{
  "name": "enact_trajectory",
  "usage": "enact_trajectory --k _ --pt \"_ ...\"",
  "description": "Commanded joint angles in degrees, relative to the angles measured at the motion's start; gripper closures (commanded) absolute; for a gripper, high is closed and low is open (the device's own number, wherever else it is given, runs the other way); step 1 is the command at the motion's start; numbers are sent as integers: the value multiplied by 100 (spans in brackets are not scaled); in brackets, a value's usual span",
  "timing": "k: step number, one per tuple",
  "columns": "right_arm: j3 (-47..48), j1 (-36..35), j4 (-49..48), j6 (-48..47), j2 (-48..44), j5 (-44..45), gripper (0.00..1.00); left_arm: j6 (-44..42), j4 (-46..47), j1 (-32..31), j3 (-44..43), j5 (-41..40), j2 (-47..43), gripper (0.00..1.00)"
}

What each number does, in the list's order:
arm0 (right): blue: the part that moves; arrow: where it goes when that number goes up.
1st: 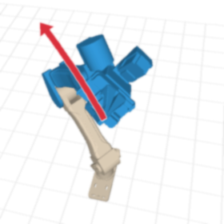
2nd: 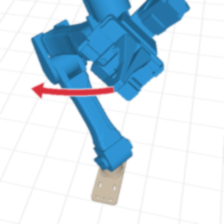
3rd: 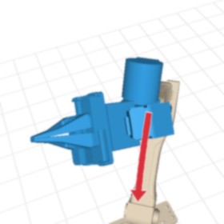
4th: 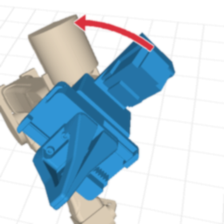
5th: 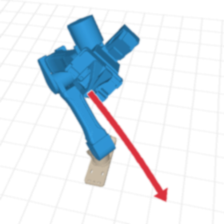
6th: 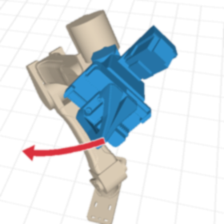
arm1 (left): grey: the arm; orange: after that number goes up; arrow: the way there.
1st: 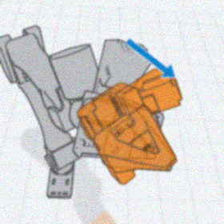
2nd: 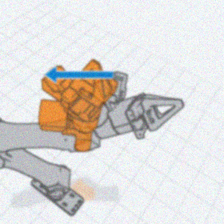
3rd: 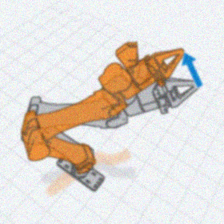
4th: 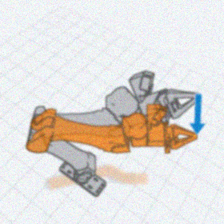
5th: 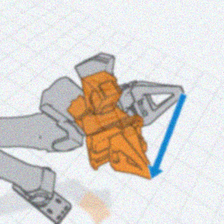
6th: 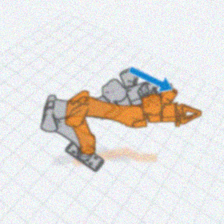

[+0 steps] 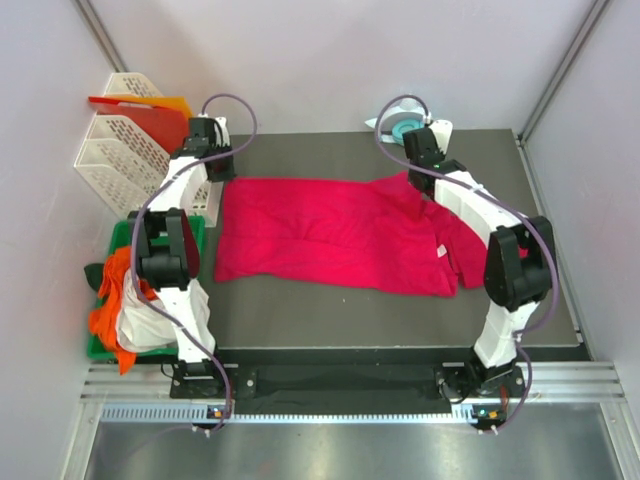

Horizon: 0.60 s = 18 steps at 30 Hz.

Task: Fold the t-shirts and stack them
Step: Grap the side of the flattened tshirt furthest away from the robot with both arms, then fold the other side of the tshirt into a rectangle

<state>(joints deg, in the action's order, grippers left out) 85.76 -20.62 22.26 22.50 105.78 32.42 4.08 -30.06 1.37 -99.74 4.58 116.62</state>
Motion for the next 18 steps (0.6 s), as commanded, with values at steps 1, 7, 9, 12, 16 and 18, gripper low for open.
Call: enact_trajectory --k 1,7,9,12,16,18 --pt "29 -170 -161 -62 -777 115 100 -83 -219 30 236 403 -718 100" --pt "-287 -372 -47 -53 -1278 202 100 -109 -439 30 736 482 -1254 100" --pt "-506 -434 -29 -44 -1498 220 100 -144 -500 30 921 483 -1369 100" --pt "-813 -522 -3 -44 -1814 238 100 -205 -702 30 1132 518 -1589 100" --pt "-1201 -662 85 -18 -2227 282 100 -284 -843 30 1492 553 -1949 100" --pt "-1429 -697 199 52 -2438 300 100 -337 -931 30 1685 553 -2063 100"
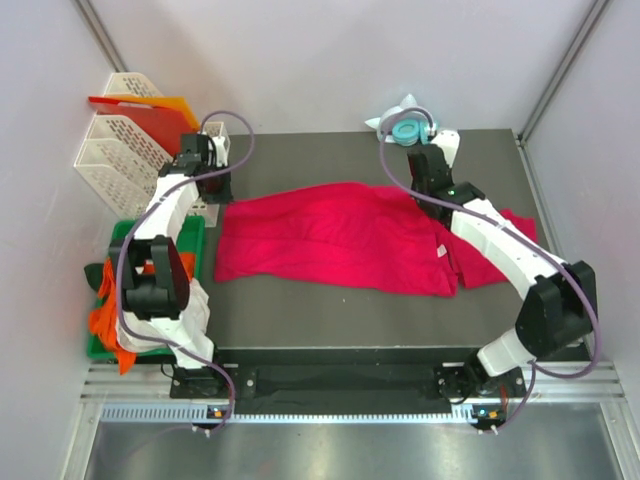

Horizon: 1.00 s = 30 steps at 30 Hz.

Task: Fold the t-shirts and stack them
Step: Fold the other side of the tshirt into a rectangle

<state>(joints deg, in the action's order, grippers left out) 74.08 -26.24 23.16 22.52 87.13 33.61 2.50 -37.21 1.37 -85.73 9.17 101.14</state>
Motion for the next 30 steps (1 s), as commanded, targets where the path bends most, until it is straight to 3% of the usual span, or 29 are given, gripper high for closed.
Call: enact_trajectory --k 1,10,30 --pt "-341 -162 145 68 -644 208 100 -197 -251 30 346 85 -621 100" --pt "-904 -337 523 375 -1356 401 100 -452 -436 39 830 -309 -1122 100" --pt "-1581 -786 1639 1122 -2358 630 100 -549 -410 215 1278 -864 -1238 100"
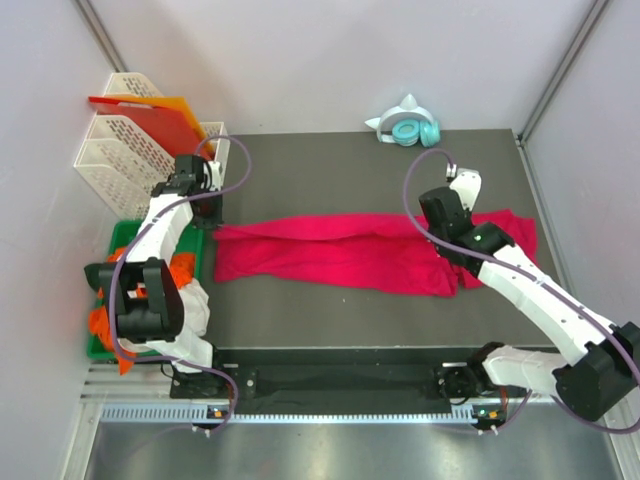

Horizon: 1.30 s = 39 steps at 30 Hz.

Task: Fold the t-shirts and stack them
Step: Fold the other side of the tshirt into a rectangle

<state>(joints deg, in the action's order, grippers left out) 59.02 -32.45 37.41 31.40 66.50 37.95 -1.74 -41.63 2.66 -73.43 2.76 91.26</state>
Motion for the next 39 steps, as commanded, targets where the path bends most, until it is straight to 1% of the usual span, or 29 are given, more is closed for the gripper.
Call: enact_trajectory --k 1,8,9,10,15,20,31,38,39 --pt "-101 -174 275 261 -339 186 100 -134 23 86 57 -215 -232 100" --pt "-531 -341 478 638 -436 46 100 -160 32 86 258 -224 -30 100" --pt "-593 -367 469 692 -427 19 100 -169 40 86 285 -224 31 100" --pt "-663 -385 469 744 -436 -42 100 -178 41 86 311 -398 84 100" --pt "-1015 -455 372 1035 -331 -209 100 -222 58 86 505 -426 418 100" --pt "-1296 -570 381 1272 -304 -368 100 -301 234 86 751 -558 524 100" --pt "-1560 -745 548 1527 -15 -859 100 -327 217 95 698 -558 919 100" --pt "-1456 -851 584 1528 232 -1062 100 -362 155 95 523 -409 1086 100" --pt "-1403 -851 557 1466 258 -1019 100 -362 146 86 470 -356 1078 98"
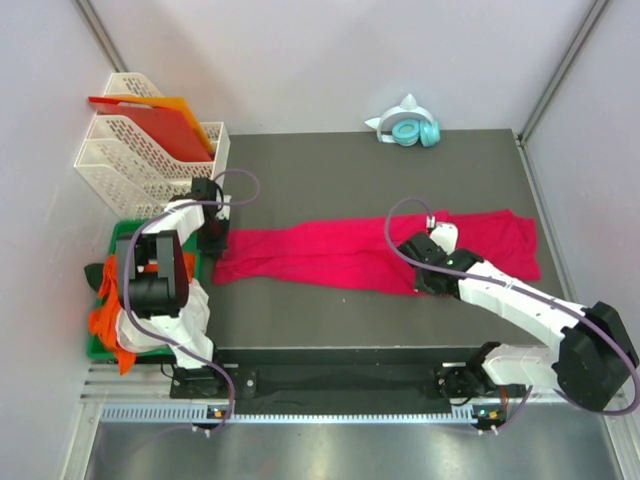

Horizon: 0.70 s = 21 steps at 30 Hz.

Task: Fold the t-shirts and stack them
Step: Fold the other side of the tshirt into a rectangle

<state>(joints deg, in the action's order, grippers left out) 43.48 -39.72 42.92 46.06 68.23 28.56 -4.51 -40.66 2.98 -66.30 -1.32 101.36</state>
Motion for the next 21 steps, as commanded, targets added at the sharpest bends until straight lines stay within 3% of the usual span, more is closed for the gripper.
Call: enact_trajectory --k 1,5,8,11,15,21 --pt "334 -123 -29 -36 94 -43 99 -67 50 53 -365 105 33 93" --pt "1099 -106 -55 -264 261 422 70 99 146 53 -743 614 -318 52" --pt "1706 17 -160 -519 647 616 55 275 147 53 -1147 869 -319 43" --pt "2032 184 -564 -791 1069 529 55 433 59 53 -1507 1054 -65 44" --pt "2085 605 -1197 -1029 1736 -120 59 592 -90 45 -1789 1388 454 57" --pt "1970 1089 -2111 -1266 2265 -474 60 504 -92 36 -1685 1345 964 64"
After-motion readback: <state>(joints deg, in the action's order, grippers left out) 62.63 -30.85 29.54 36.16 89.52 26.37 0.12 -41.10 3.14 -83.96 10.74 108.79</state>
